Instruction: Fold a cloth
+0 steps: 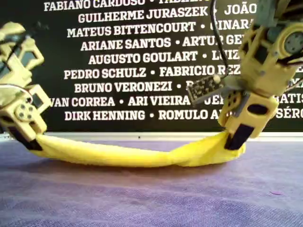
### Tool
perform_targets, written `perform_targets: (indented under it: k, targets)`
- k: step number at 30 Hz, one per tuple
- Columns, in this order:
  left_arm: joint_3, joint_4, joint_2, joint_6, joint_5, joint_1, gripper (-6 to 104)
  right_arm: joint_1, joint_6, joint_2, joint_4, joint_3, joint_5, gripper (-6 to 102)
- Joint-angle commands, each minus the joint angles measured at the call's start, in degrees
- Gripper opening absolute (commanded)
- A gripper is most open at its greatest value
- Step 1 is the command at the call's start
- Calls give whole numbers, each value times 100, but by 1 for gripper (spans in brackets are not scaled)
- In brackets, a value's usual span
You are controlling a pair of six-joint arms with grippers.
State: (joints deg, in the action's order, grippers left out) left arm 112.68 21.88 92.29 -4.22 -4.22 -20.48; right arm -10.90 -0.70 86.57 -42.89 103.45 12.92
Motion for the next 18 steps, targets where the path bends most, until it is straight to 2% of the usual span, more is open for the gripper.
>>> perform_targets:
  k: [1, 14, 18]
  targets:
    - [193, -18, 773, 44, -35, -132, 0, -44, 26, 949, 562, 466, 44, 0]
    - [1521, -18, 1389, 44, -35, -149, 0, -44, 26, 1863, 1714, 2197, 44, 1]
    - [1608, -18, 1389, 26, -35, -149, 4, -44, 26, 1863, 2136, 2496, 44, 3]
